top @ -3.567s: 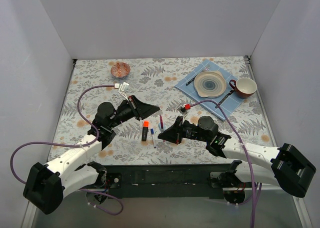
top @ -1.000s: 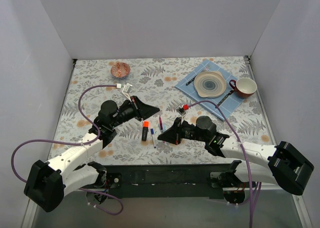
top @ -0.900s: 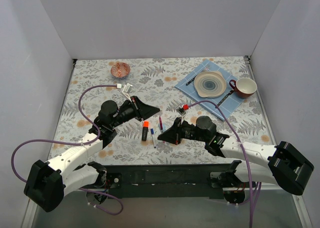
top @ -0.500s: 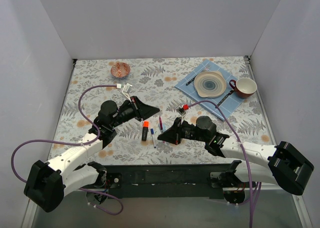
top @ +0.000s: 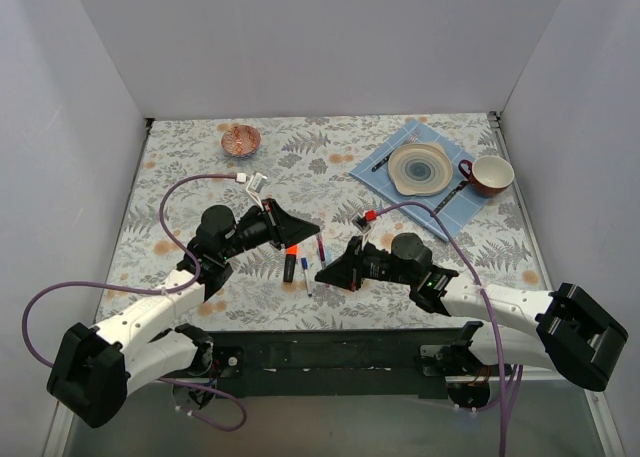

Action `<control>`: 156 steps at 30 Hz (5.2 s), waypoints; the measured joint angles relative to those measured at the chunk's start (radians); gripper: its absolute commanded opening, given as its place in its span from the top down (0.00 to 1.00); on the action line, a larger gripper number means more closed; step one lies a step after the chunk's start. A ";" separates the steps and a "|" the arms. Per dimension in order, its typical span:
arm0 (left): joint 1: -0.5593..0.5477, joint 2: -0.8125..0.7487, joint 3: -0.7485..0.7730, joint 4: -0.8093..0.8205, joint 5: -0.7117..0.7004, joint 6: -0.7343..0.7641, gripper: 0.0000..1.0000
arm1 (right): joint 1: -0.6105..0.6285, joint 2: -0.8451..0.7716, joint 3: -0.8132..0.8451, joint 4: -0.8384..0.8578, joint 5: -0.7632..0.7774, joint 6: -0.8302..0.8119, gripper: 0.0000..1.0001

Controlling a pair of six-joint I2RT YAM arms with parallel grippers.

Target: Insert the pens into the pen caps

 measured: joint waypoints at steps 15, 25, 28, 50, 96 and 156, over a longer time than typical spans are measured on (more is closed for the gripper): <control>0.000 -0.046 -0.006 -0.086 0.050 0.086 0.52 | 0.004 -0.014 0.066 -0.122 -0.011 -0.082 0.99; 0.001 -0.105 0.036 -0.134 -0.011 0.107 0.37 | 0.005 -0.034 0.066 -0.102 -0.031 -0.082 0.99; 0.001 -0.086 0.047 -0.130 0.000 0.113 0.43 | 0.004 -0.034 0.066 -0.098 -0.040 -0.082 0.99; 0.000 -0.031 0.078 -0.077 0.086 0.106 0.80 | 0.004 -0.024 0.066 -0.071 -0.072 -0.073 0.99; -0.122 0.264 -0.276 0.836 -0.479 -0.215 1.00 | -0.252 0.201 0.392 -0.482 -0.406 -0.256 0.99; 0.116 0.468 0.335 -0.918 -0.596 0.447 0.39 | -0.382 -0.314 0.064 -0.430 -0.195 -0.114 0.08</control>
